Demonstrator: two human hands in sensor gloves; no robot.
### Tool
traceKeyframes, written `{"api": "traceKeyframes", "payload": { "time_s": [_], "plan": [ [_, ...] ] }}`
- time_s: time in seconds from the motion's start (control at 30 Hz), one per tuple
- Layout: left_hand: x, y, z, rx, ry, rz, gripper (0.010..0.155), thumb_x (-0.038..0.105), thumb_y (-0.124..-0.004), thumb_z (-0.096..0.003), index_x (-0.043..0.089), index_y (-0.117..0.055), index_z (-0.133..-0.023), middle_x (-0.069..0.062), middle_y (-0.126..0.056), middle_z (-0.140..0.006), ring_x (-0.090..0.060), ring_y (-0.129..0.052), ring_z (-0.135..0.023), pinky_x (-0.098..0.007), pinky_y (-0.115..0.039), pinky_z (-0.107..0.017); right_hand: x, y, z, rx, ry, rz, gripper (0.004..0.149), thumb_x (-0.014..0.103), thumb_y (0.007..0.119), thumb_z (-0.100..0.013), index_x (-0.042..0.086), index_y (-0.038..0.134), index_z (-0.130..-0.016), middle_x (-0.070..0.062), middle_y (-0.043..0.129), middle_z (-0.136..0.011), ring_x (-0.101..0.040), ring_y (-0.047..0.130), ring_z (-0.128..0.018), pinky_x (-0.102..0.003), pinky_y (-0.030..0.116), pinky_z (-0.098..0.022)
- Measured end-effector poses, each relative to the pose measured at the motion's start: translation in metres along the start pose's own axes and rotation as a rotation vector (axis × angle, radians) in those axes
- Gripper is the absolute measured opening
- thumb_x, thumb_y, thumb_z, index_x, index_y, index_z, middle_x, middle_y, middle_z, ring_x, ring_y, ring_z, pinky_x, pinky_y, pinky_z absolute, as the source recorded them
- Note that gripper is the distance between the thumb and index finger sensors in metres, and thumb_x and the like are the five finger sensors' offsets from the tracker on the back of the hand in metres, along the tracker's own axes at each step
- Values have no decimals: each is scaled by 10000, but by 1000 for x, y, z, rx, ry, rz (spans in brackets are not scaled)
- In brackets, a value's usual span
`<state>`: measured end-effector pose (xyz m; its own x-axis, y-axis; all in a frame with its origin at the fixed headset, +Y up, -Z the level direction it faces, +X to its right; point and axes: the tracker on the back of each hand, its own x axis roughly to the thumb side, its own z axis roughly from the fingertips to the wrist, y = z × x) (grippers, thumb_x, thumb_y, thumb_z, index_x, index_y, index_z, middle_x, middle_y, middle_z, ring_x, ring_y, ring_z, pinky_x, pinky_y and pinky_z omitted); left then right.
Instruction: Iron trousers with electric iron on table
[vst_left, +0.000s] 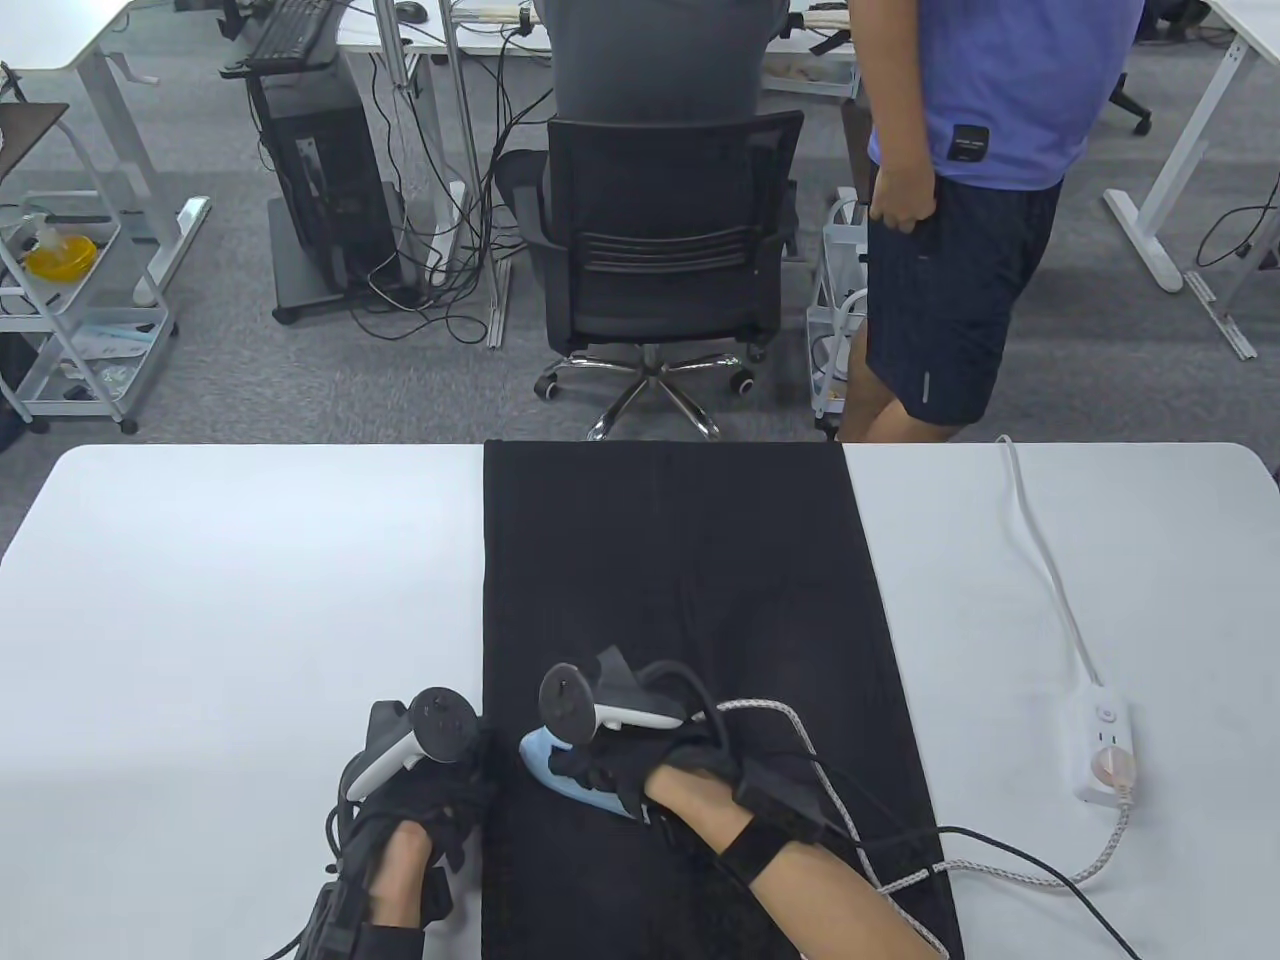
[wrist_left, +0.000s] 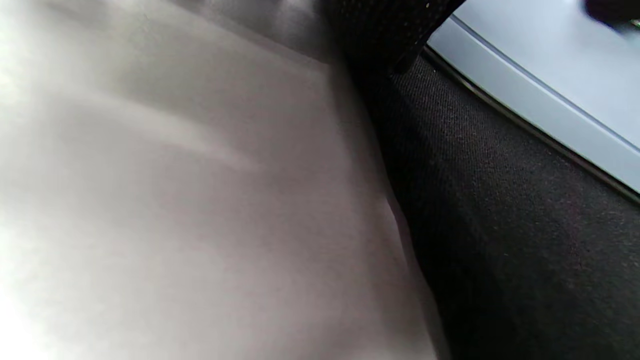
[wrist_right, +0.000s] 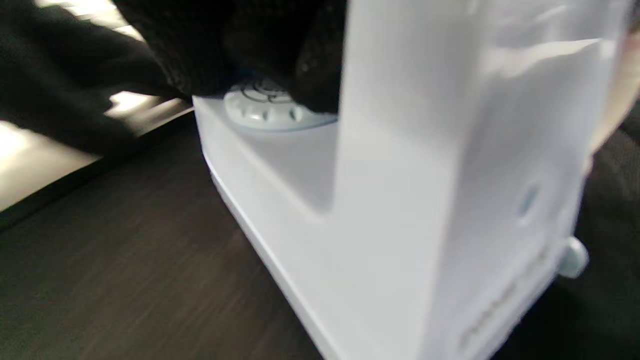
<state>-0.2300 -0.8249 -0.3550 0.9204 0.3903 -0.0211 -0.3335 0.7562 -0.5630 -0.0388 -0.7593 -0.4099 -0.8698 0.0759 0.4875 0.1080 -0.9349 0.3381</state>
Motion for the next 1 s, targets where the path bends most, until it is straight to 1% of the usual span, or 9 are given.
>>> {"api": "traceKeyframes", "payload": {
  "time_s": [0.2,0.3,0.47,0.5,0.6,0.77,0.83,0.87,1.0],
  "plan": [
    [0,1,1,-6,3,-3,775,320,-752,-626,151,-228,-1173,-218,-47,-1181,-561,-26,-1019,-825,-198,-616,-33,-22,-51,-20,162,-81,512,504,785,-587,92,702,-880,56,928,-462,-126,968,-303,-478,878,-390],
    [0,1,1,-7,4,-3,776,319,-750,-627,150,-226,-1173,-220,-48,-1180,-563,-24,-1018,-826,-198,-615,-49,-30,-67,-35,252,-120,507,503,790,-584,97,709,-878,57,928,-459,-124,967,-300,-477,878,-388],
    [1,2,1,-18,4,-6,777,323,-748,-630,149,-220,-1173,-219,-40,-1179,-562,-21,-1016,-827,-197,-614,-54,-30,-69,-56,284,-144,500,500,792,-586,99,710,-872,68,922,-447,-114,959,-283,-465,879,-379],
    [1,3,1,-22,3,-5,778,324,-747,-630,149,-216,-1172,-220,-36,-1177,-563,-19,-1014,-827,-195,-613,-54,-29,-67,-35,295,-142,500,500,786,-589,98,700,-874,72,919,-448,-110,958,-284,-463,880,-381],
    [1,3,1,-27,-4,-4,784,330,-748,-631,147,-212,-1172,-220,-29,-1176,-563,-4,-1011,-826,-188,-611,-47,-24,-55,-1,260,-149,498,497,780,-593,95,690,-872,70,915,-452,-112,958,-289,-464,877,-387],
    [1,2,1,-29,-6,2,786,328,-747,-631,144,-206,-1171,-224,-20,-1173,-565,4,-1007,-829,-178,-606,-28,-10,-24,30,117,-103,489,495,780,-591,100,690,-866,70,914,-447,-112,957,-287,-461,877,-389],
    [1,1,1,-36,-16,8,785,325,-736,-633,142,-193,-1170,-227,-6,-1169,-568,18,-1000,-829,-165,-600,-15,-1,-3,52,74,-93,486,492,780,-593,97,689,-862,67,914,-447,-115,957,-288,-462,874,-391],
    [1,1,1,-37,-19,13,786,322,-732,-634,140,-186,-1169,-227,3,-1166,-567,28,-997,-829,-155,-596,-13,1,2,58,61,-88,485,491,778,-594,96,687,-861,66,914,-447,-115,957,-289,-462,873,-393],
    [0,0,1,-38,-23,20,782,323,-723,-634,146,-177,-1167,-222,14,-1162,-561,44,-993,-822,-138,-594,13,19,43,105,-62,-45,482,487,778,-597,92,683,-858,62,915,-450,-120,961,-294,-467,869,-401]
  ]
}}
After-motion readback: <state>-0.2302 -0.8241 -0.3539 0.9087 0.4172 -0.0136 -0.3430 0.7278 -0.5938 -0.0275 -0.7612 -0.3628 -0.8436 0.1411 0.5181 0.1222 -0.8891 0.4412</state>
